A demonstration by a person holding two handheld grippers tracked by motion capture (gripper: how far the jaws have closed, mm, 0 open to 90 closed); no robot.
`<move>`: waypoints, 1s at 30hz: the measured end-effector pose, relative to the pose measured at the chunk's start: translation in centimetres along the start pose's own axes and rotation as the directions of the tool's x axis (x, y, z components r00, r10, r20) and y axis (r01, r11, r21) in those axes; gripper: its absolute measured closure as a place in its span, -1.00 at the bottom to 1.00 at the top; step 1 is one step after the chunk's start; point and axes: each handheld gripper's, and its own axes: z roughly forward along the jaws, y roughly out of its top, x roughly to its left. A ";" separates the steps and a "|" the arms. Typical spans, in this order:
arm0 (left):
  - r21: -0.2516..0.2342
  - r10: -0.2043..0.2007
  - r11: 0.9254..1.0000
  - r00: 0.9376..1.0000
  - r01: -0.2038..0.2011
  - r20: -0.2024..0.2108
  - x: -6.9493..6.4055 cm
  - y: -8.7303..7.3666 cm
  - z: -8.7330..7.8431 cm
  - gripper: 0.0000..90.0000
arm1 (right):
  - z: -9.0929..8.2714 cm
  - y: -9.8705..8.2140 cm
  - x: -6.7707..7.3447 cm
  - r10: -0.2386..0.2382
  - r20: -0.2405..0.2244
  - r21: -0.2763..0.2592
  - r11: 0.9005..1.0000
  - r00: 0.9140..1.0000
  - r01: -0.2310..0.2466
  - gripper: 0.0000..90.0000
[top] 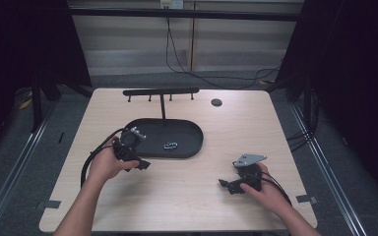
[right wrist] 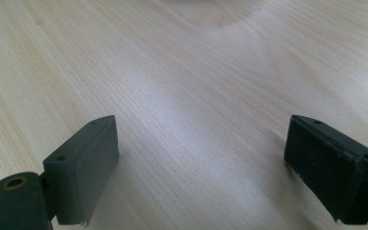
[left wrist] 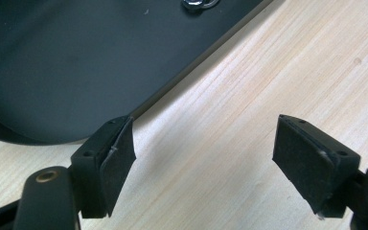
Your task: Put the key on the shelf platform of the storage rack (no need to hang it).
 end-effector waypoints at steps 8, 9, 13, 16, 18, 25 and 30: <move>-0.002 -0.016 1.000 1.000 0.016 -0.003 0.3 -1.3 0.0 -0.51 | 0.0 0.0 0.0 0.000 0.000 0.000 1.000 1.000 0.000 -0.75; -0.003 -0.015 1.000 1.000 0.015 -0.005 0.3 -1.5 0.0 -0.52 | 0.0 0.0 0.0 0.000 0.000 0.000 1.000 1.000 0.000 -0.75; 0.009 -0.020 1.000 1.000 0.020 -0.005 0.3 -2.2 -0.1 -0.52 | 0.0 0.0 0.0 0.000 0.001 0.000 1.000 1.000 0.000 -0.75; 0.015 -0.022 1.000 1.000 0.022 -0.003 0.4 -2.7 -0.1 -0.52 | 0.0 0.0 0.0 0.001 0.001 0.000 1.000 1.000 -0.001 -0.75; 0.022 -0.022 1.000 1.000 0.022 -0.003 0.4 -2.9 0.0 -0.52 | 0.0 0.0 0.0 0.001 0.001 0.000 1.000 1.000 -0.001 -0.75; 0.023 -0.028 0.999 1.000 0.028 -0.006 0.6 -3.8 0.0 -0.53 | 0.0 0.0 0.0 0.001 0.001 0.000 1.000 1.000 -0.001 -0.75; 0.013 -0.038 0.999 0.999 0.038 -0.003 0.6 -4.4 -0.1 -0.52 | 0.0 0.0 0.0 0.001 0.001 0.000 1.000 1.000 -0.001 -0.75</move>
